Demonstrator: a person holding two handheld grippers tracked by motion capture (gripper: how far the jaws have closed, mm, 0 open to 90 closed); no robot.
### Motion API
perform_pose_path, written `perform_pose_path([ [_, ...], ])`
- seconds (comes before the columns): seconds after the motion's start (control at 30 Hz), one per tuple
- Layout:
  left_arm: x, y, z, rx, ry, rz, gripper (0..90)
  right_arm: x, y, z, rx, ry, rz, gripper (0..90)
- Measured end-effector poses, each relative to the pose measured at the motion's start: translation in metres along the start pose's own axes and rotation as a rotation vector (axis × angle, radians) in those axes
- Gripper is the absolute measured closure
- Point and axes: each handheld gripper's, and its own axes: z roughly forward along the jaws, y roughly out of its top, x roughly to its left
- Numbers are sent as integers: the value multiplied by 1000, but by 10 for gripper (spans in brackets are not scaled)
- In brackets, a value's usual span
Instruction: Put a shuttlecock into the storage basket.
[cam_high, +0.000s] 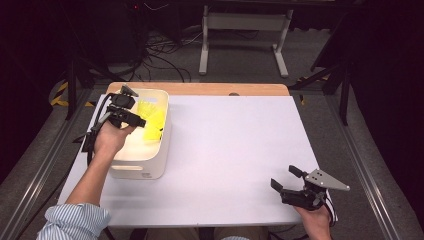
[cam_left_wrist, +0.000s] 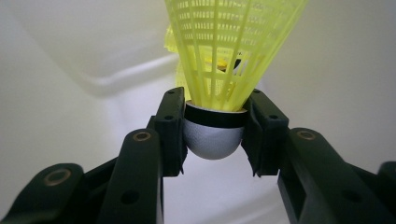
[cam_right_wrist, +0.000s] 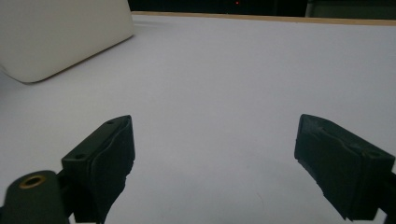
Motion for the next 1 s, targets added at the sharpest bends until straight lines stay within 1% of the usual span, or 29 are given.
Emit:
perform_pose_path([
  [0.03,-1,0,0,5,2,7,599,0,0,0,1,2,-1,128],
  [0.1,-3,0,2,18,20,20,562,0,0,1,5,5,-3,127],
  [0.13,-3,0,2,22,21,20,542,0,0,1,6,4,-4,127],
  [0.23,-3,0,2,24,18,20,524,0,0,1,5,5,-4,127],
  [0.3,-5,-1,0,13,14,22,503,0,0,0,3,3,-2,128],
  [0.43,-7,-2,-3,2,9,25,489,0,0,0,1,3,0,128],
  [0.57,-9,-3,-6,-7,4,37,472,0,0,0,0,1,-1,128],
  [0.67,-10,-4,-8,-17,-4,36,465,0,0,0,0,2,0,128],
  [0.83,-12,-5,-11,-17,-9,35,466,0,0,0,0,2,-1,128],
  [1.0,-14,-6,-14,-24,-11,42,438,0,0,0,-2,0,-1,128],
])
